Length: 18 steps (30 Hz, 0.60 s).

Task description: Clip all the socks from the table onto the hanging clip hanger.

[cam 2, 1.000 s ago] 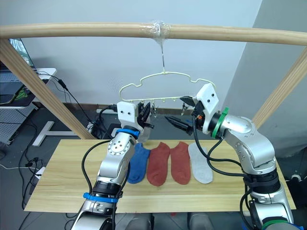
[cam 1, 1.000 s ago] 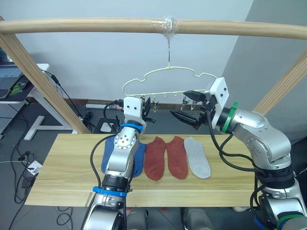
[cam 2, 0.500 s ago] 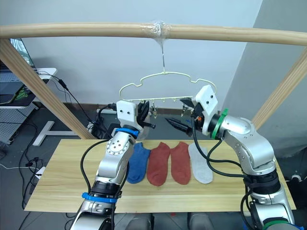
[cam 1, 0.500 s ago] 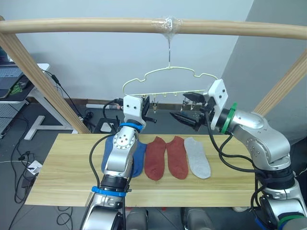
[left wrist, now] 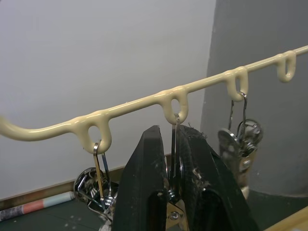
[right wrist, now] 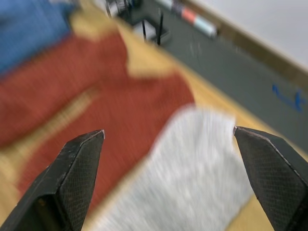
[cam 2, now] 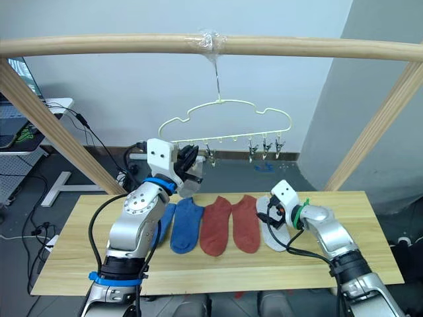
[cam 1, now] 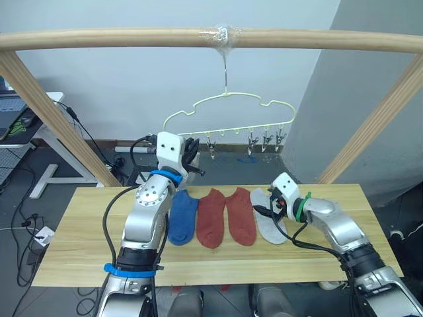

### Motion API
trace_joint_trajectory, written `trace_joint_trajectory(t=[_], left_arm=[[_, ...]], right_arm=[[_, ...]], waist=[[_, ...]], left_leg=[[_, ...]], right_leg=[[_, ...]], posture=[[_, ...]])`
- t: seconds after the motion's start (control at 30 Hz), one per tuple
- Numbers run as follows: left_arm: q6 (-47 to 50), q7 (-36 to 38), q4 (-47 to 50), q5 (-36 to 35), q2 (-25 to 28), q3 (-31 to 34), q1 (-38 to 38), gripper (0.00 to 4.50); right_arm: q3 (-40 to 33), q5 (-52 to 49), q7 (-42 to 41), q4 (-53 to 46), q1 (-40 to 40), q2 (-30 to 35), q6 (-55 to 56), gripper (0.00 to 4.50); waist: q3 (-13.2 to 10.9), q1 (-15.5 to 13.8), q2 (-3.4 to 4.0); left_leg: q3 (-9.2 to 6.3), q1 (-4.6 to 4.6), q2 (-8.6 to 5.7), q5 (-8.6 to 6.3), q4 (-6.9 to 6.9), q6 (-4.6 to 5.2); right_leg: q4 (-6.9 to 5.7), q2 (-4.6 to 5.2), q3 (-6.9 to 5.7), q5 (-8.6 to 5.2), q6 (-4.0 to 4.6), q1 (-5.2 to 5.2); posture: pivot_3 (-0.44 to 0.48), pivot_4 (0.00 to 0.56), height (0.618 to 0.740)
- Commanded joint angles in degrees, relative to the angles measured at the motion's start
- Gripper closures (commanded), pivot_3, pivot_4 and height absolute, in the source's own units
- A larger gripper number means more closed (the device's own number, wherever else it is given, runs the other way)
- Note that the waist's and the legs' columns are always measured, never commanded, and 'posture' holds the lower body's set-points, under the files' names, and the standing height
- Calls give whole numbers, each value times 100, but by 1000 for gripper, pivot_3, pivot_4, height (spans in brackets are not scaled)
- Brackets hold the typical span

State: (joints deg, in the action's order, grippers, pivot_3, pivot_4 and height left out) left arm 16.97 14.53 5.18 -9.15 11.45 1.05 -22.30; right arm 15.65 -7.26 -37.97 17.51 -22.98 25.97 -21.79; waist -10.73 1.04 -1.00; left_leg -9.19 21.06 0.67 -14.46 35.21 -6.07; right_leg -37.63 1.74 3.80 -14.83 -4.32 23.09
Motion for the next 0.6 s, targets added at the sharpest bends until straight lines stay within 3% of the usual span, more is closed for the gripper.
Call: trace_joint_trajectory(t=[0.03,0.2,0.4,0.5,0.6], left_arm=[[9,-29,207,-6,-27,10,27,4387],[57,-51,294,-5,-58,-7,61,4387],[95,-71,372,0,-58,-2,108,4387],[111,-93,389,12,-82,-14,91,4387],[124,-94,386,17,-86,-21,81,4387]], right_arm=[[-11,197,-195,791,-343,-196,532,0],[18,625,-103,1967,-633,-364,1163,0],[27,889,-152,2471,-623,-409,1439,0],[105,1093,-133,2689,-523,-386,1608,598],[99,1131,-183,2625,-397,-403,1690,1631]], waist=[[0,15,0],[0,47,0],[0,47,0],[0,46,0],[0,47,0]], left_leg=[[2,-2,0,1,0,-1],[2,-3,0,2,0,-3],[4,-3,-1,2,-1,-2],[4,-8,-1,2,-1,-2],[4,-17,-1,2,0,-2]], right_leg=[[-2,0,3,0,0,0],[-5,0,6,0,1,0],[-5,0,9,0,1,0],[-9,0,9,0,1,-1],[-9,0,9,0,0,-12]], posture=[[89,180,740],[89,180,740],[104,185,740],[101,187,740],[96,188,740]])
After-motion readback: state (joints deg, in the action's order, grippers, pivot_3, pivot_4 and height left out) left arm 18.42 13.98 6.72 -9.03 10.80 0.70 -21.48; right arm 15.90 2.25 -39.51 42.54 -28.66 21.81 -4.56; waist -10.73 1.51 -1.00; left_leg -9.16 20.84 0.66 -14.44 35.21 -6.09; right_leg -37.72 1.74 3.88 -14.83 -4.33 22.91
